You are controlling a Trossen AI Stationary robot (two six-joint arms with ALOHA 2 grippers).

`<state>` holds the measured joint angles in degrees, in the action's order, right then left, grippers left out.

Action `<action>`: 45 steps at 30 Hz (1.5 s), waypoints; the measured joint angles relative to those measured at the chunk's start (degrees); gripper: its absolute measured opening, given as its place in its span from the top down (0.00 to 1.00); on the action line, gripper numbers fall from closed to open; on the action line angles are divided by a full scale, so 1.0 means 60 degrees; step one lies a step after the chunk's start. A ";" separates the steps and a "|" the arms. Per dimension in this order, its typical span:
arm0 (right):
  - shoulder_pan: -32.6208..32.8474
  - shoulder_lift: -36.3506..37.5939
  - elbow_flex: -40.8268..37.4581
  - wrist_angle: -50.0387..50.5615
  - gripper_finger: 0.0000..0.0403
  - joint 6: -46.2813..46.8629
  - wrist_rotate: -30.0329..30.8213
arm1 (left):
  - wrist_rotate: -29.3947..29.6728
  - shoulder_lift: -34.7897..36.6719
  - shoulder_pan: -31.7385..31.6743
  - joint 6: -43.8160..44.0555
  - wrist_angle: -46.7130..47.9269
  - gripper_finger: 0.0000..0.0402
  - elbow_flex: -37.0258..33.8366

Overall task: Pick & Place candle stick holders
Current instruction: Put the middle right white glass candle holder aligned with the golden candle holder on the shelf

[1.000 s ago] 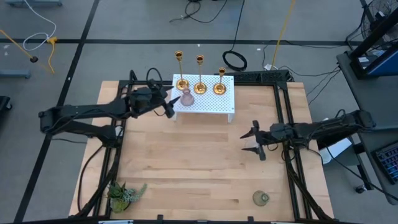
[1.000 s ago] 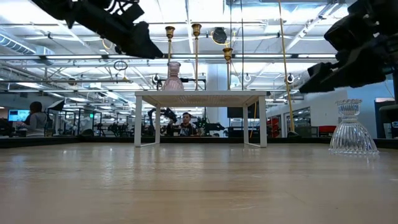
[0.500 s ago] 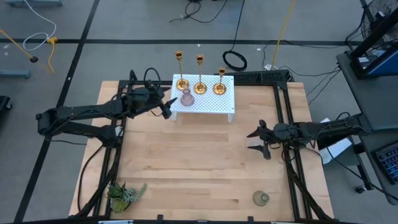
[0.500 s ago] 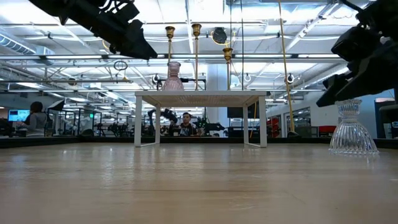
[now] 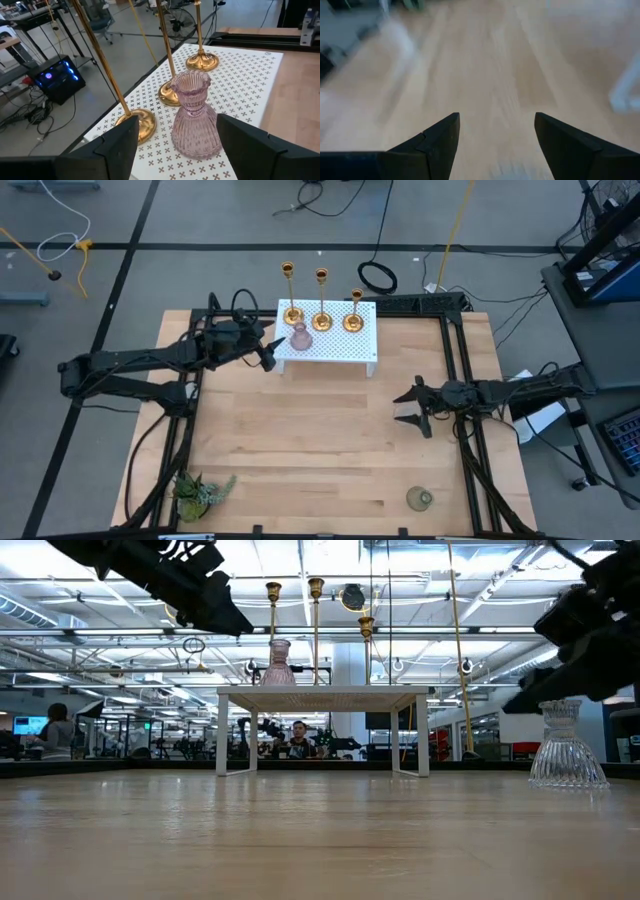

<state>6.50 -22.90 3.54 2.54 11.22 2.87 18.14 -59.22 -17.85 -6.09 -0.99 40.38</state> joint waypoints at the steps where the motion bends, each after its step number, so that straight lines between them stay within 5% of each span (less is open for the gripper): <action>1: -0.0002 -0.0015 -0.0246 -0.0491 0.38 -0.0057 -0.0038 | -0.0002 0.0000 0.0003 0.0000 0.0003 0.33 0.0000; 16: -0.0004 -0.0258 -0.0421 -0.0655 0.47 -0.0096 -0.0007 | -0.0009 -0.0004 0.0000 0.0069 0.0143 0.33 0.0000; 31: -0.0007 -0.1765 -0.0439 -0.2514 0.73 -0.0306 0.0603 | -0.0010 -0.0004 0.0000 0.0045 0.0142 0.33 0.0000; 45: -0.0007 -0.3092 0.0311 -0.4211 0.75 -0.1339 0.0565 | -0.0006 -0.0004 0.0000 -0.0211 0.0124 0.33 0.0000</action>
<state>6.46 -41.45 5.41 -22.72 3.18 6.26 18.11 -59.24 -17.85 -7.35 -0.25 40.38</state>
